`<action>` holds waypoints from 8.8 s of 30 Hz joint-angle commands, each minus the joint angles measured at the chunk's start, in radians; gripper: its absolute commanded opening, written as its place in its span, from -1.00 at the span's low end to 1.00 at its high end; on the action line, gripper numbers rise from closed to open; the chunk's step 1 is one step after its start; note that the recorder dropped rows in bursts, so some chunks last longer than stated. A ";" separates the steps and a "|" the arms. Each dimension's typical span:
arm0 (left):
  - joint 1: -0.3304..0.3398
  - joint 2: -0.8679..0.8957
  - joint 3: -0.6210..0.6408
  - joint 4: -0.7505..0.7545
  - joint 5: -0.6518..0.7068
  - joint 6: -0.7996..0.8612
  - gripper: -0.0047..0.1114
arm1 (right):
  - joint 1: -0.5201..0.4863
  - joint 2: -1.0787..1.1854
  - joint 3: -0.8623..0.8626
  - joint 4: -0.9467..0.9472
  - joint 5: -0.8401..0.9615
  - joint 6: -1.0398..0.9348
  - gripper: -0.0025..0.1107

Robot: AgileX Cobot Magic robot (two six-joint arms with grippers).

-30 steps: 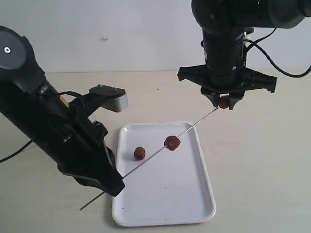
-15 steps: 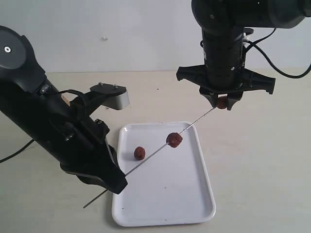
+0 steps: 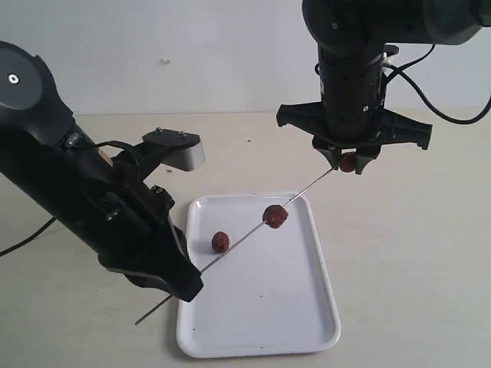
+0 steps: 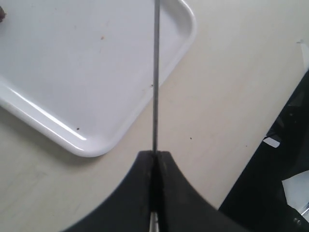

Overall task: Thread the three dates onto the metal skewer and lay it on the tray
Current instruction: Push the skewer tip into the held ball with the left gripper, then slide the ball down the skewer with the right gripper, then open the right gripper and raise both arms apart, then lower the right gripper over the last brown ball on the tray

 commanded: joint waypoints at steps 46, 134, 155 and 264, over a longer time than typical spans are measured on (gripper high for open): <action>0.001 0.013 0.003 -0.018 -0.021 0.021 -0.92 | 0.001 -0.007 0.003 -0.016 -0.004 -0.013 -0.41; 0.003 0.106 -0.101 -0.046 -0.101 0.059 -0.92 | 0.163 -0.026 0.003 0.041 -0.030 0.025 -0.26; 0.003 0.106 -0.101 -0.065 -0.182 0.059 -0.92 | 0.163 -0.104 0.001 0.006 -0.105 0.000 0.27; 0.512 -0.170 0.193 0.051 -0.301 0.025 -0.92 | 0.128 0.223 -0.109 0.354 -0.272 -0.514 0.08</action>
